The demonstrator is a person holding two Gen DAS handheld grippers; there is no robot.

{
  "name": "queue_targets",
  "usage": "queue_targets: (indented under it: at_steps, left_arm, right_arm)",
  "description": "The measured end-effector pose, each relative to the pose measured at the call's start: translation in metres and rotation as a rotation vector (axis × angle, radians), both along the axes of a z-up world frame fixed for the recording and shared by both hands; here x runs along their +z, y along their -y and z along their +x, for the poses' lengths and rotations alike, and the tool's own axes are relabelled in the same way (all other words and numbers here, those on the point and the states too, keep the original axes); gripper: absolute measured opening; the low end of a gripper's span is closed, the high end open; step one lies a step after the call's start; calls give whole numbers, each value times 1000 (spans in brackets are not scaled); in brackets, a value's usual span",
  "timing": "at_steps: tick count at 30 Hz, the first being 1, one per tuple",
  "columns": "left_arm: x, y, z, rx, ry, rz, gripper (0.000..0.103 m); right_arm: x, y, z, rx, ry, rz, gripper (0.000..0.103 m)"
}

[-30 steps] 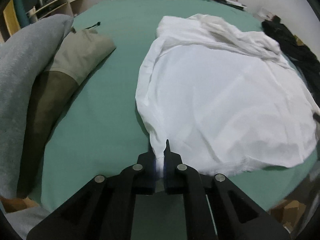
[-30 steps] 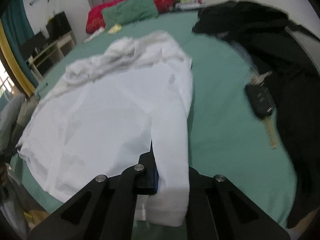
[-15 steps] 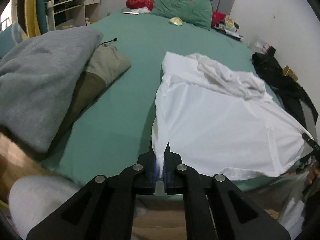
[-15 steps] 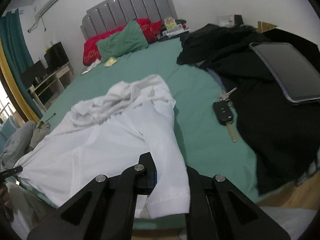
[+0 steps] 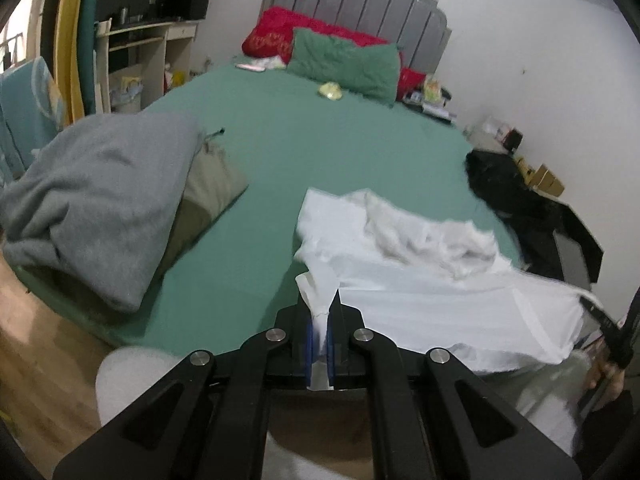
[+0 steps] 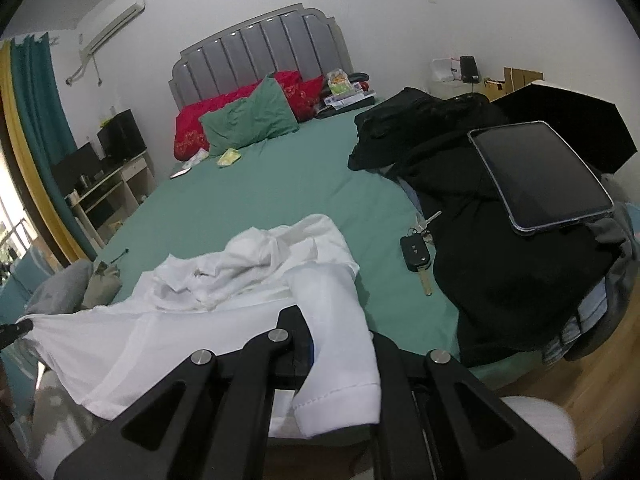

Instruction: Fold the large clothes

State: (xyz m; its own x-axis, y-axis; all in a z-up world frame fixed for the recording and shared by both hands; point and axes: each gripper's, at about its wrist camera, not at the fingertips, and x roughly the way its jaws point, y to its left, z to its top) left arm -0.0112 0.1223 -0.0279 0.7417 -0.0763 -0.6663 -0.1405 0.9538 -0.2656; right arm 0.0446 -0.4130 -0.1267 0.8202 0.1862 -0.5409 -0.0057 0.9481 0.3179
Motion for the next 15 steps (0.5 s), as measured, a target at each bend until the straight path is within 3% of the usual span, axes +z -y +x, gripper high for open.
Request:
queue_targets:
  at_steps: [9,15]
  left_arm:
    - [9,-1,78,18,80,-30,6]
    - [-8,-7,153,35,59,-36,6]
  right_arm:
    - [10,18,71,-24,41,138,4]
    - [-4,22,143,-37,0,183,4]
